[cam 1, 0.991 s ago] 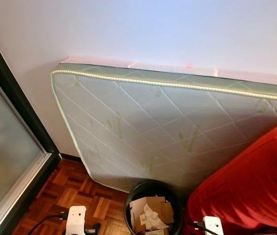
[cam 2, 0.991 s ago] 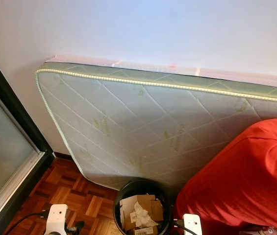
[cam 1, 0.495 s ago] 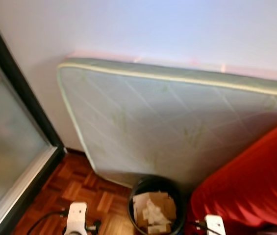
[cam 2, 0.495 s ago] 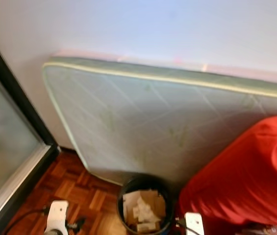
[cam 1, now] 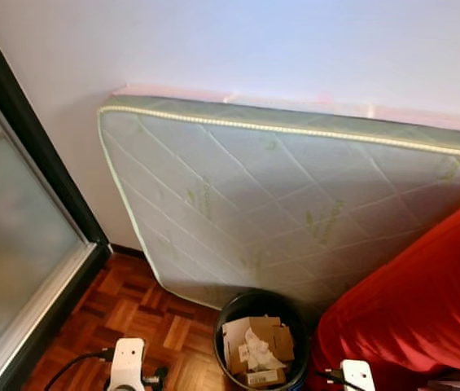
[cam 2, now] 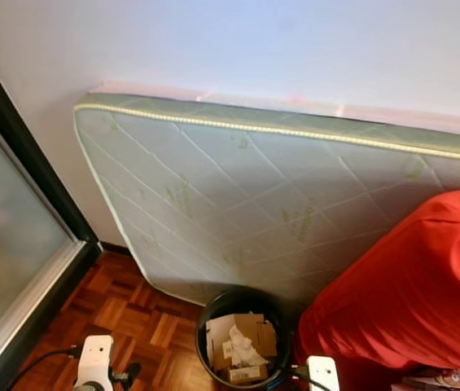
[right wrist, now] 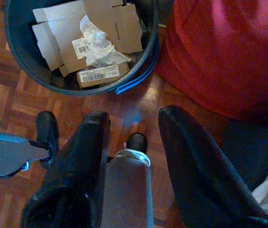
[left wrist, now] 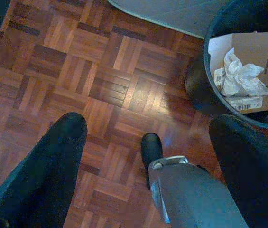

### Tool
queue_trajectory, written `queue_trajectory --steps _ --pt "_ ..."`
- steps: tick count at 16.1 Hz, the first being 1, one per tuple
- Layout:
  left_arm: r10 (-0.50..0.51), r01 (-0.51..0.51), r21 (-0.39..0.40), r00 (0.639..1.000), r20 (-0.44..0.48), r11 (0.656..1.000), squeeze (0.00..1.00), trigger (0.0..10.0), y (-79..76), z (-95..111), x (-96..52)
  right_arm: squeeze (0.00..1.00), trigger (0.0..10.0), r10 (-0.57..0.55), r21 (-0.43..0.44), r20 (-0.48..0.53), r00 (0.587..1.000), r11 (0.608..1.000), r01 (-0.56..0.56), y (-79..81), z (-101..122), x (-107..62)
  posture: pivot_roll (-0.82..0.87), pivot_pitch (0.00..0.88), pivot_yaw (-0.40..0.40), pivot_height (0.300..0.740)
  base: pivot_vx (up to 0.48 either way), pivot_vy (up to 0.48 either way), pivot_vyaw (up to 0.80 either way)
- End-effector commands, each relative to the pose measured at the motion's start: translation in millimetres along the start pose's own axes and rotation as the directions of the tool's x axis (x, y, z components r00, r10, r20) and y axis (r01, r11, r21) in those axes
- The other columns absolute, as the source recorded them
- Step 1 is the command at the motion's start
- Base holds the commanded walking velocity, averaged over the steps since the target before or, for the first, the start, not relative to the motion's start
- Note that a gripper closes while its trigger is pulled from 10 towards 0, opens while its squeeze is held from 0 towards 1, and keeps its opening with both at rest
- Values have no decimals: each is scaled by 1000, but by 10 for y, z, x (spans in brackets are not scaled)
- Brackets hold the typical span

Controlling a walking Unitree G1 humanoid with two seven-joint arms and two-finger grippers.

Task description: Clean up the room

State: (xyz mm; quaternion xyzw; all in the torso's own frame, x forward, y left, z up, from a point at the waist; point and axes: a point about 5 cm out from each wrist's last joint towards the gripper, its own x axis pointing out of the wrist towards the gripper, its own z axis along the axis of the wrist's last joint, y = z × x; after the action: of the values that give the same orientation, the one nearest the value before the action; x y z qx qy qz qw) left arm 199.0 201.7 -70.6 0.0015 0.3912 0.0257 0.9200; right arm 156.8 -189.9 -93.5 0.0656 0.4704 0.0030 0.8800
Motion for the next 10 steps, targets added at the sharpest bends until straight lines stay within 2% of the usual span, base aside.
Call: queue_trajectory --steps 1,10 --pt "9 -9 -2 1000 -14 1000 0 10000 21 -52 -16 0 10000 -2 10 -20 1000 1000 2 -10 -54 -11 30 0 10 740 -240 0 0" --pt "12 -12 -7 1000 -12 1000 0 10000 25 -51 -17 0 10000 -6 11 -28 1000 1000 6 -40 -95 -27 31 0 8 740 -258 0 0"
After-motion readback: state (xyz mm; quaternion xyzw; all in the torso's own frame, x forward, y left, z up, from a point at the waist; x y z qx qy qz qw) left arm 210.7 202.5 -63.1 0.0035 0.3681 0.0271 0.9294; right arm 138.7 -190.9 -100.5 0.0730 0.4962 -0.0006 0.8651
